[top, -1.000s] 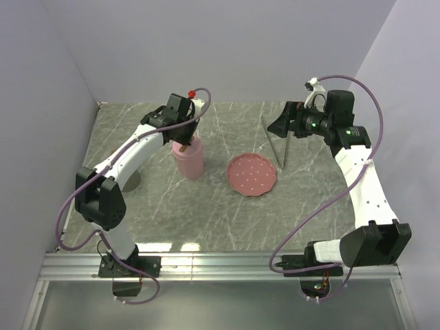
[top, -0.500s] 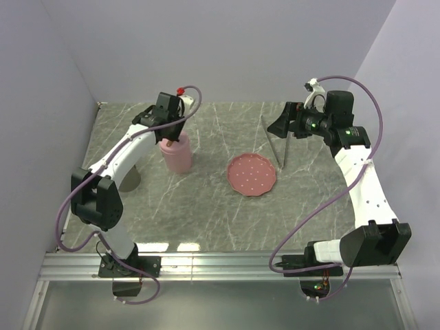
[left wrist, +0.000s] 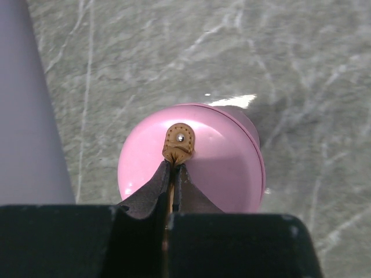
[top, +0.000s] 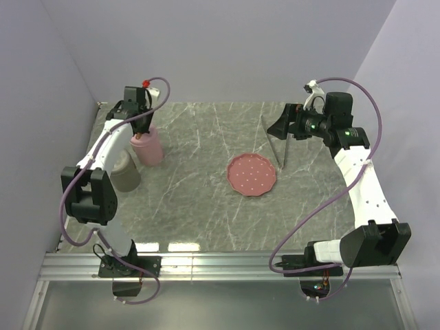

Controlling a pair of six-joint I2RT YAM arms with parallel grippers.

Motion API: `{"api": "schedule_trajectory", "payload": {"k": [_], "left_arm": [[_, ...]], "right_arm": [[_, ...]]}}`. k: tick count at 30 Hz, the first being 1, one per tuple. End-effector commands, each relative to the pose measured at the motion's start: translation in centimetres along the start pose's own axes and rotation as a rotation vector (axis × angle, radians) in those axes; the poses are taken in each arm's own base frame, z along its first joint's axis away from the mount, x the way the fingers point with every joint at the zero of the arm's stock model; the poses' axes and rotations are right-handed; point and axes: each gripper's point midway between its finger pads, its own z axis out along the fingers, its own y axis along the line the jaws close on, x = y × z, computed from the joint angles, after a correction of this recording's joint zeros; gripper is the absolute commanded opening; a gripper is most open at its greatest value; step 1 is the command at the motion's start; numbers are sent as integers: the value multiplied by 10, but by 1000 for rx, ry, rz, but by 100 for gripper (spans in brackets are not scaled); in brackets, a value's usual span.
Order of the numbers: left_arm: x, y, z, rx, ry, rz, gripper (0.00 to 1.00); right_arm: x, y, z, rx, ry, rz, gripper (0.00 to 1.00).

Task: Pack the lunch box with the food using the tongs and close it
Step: Move the lunch box

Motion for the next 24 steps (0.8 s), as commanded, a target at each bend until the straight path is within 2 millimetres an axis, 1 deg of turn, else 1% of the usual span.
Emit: {"api": "schedule_trajectory", "payload": {"k": [1, 2, 4, 8, 15, 18, 19, 20, 22, 24], "left_arm": [[25, 19, 15, -21, 86, 22, 0], [28, 27, 16, -29, 92, 11, 0], [29, 32, 18, -35, 97, 11, 0], [38, 50, 14, -57, 119, 8, 0], [47, 53, 3, -57, 129, 19, 1], [48, 51, 1, -54, 131, 22, 6], [48, 52, 1, -56, 132, 20, 11], [52, 62, 0, -70, 139, 2, 15], [48, 64, -1, -68, 133, -6, 31], [41, 67, -5, -69, 115, -16, 37]], "right_arm": [[-9, 6, -10, -5, -51, -37, 100], [-8, 5, -10, -5, -50, -38, 100], [-8, 5, -10, -3, -48, -40, 100], [-10, 6, -12, -6, -47, -41, 100], [-7, 8, -9, -23, -45, -23, 100], [-8, 9, -9, -28, -45, -21, 100], [-9, 9, -10, -25, -49, -24, 100], [-9, 10, -10, -25, -50, -27, 100], [-9, 10, -11, -24, -51, -29, 100], [-8, 10, -11, -26, -48, -28, 100]]}}
